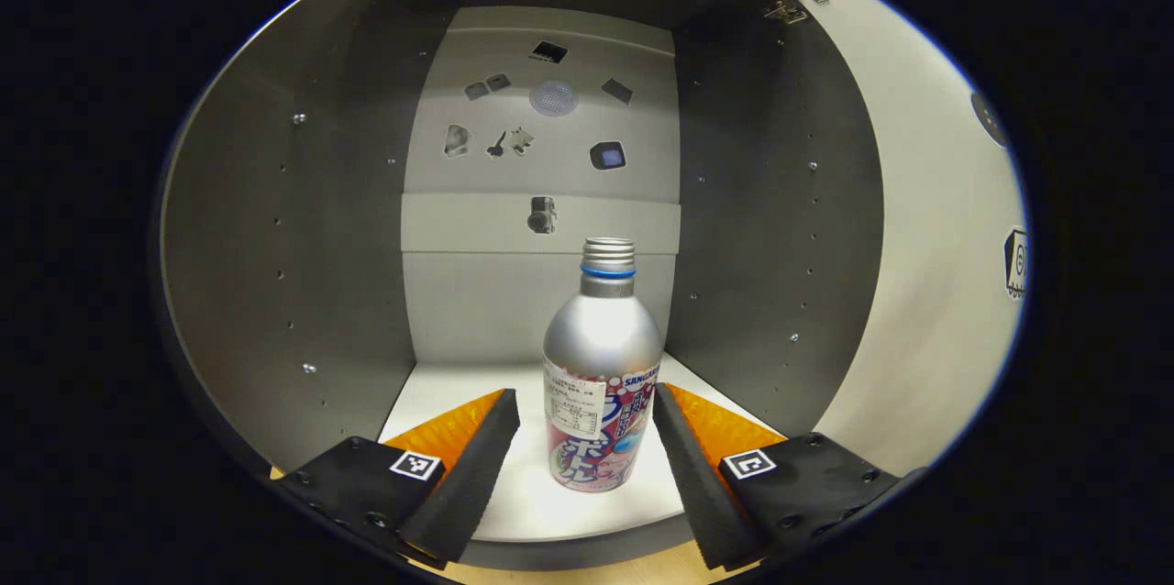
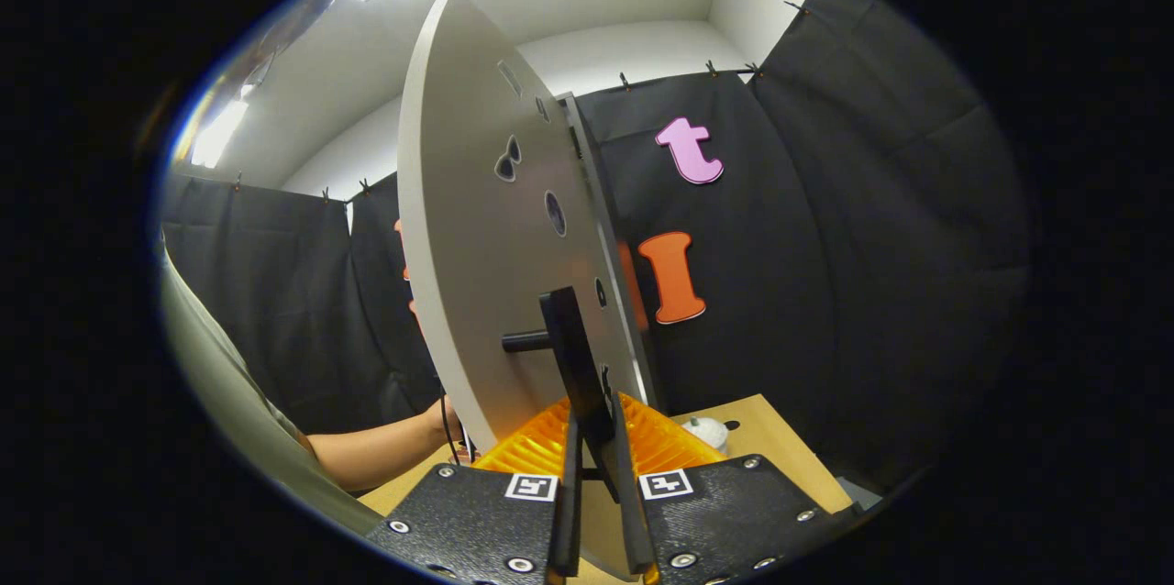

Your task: Open the cabinet door with the right hand, grasp the bottle in the cabinet with the left hand and place it on the coaster, then close the cabinet door with the right hand.

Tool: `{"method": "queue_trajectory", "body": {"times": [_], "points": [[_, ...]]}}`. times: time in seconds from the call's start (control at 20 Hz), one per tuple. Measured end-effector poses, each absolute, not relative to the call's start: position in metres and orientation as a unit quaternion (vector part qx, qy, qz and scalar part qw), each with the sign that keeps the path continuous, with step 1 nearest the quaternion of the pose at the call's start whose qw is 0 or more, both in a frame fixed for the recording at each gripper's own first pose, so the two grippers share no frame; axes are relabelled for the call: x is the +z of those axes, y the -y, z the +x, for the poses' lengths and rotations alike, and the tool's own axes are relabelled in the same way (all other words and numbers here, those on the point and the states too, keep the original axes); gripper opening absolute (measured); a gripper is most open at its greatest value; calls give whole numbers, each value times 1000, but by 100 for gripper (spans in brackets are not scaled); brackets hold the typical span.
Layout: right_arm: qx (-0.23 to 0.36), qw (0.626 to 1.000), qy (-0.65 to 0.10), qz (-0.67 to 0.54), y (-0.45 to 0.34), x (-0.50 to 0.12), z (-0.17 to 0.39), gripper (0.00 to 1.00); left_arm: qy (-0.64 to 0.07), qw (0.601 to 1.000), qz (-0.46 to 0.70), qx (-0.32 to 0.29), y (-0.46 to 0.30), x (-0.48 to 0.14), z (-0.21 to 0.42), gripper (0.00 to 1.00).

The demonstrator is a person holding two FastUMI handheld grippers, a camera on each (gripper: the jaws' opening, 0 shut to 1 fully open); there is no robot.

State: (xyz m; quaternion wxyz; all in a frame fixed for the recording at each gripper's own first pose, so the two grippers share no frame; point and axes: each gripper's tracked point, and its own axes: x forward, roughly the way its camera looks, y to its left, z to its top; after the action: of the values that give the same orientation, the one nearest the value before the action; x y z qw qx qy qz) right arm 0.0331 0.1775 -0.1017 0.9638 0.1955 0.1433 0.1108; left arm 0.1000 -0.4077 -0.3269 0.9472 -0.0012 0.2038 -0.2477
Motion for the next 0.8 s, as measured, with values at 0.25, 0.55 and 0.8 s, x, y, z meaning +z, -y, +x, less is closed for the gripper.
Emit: {"method": "queue_trajectory", "body": {"times": [0.25, 0.55, 0.8], "points": [[105, 961, -154, 205, -178, -104, 30, 16, -204, 948, -4, -245, 418, -331, 115, 96], [86, 963, -150, 205, -168, -103, 26, 42, -200, 950, 10, -240, 422, -330, 120, 85], [90, 965, -147, 198, -164, -104, 21, 59, -186, 954, 13, -235, 405, -314, 102, 84]]}}
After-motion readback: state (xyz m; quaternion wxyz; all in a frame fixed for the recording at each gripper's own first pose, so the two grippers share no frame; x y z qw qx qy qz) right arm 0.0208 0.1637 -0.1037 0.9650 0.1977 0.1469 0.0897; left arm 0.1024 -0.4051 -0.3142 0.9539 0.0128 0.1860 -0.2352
